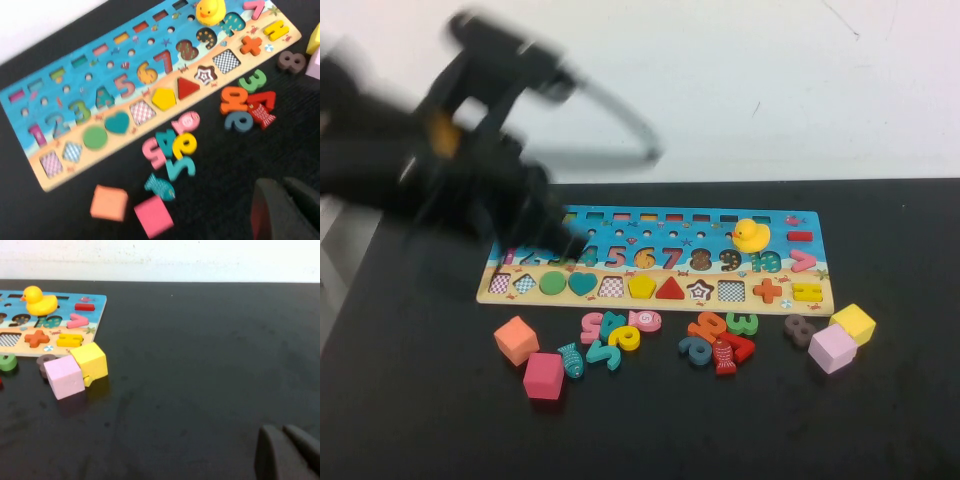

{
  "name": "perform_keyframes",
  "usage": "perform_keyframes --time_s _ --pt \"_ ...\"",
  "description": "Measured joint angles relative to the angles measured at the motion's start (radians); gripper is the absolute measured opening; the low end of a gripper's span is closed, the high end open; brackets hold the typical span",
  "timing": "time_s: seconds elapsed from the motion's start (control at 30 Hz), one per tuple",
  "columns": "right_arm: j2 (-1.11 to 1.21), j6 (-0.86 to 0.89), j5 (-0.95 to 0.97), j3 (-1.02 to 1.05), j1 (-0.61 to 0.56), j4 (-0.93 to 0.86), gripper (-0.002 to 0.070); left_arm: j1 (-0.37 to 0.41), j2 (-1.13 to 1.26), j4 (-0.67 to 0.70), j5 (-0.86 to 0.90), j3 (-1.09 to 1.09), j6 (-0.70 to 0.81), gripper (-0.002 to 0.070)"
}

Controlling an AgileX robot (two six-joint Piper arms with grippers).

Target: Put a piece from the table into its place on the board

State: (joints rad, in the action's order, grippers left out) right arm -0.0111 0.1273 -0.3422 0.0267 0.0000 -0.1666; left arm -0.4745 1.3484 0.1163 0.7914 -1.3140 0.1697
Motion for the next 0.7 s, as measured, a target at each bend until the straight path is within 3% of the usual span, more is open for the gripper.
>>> perform_keyframes --time_s 0.23,0.47,0.7 --pt "0.000 0.000 0.000 0.000 0.000 0.000 0.0019 0.000 -0.285 0.017 -0.163 0.378 -0.086 0.0000" --pt "0.000 0.000 0.000 0.000 0.000 0.000 0.0019 0.000 -0.495 0.048 -0.253 0.574 -0.103 0.0000" --pt "0.000 0.000 0.000 0.000 0.000 0.000 0.0019 0.000 -0.653 -0.116 -0.245 0.606 -0.104 0.0000"
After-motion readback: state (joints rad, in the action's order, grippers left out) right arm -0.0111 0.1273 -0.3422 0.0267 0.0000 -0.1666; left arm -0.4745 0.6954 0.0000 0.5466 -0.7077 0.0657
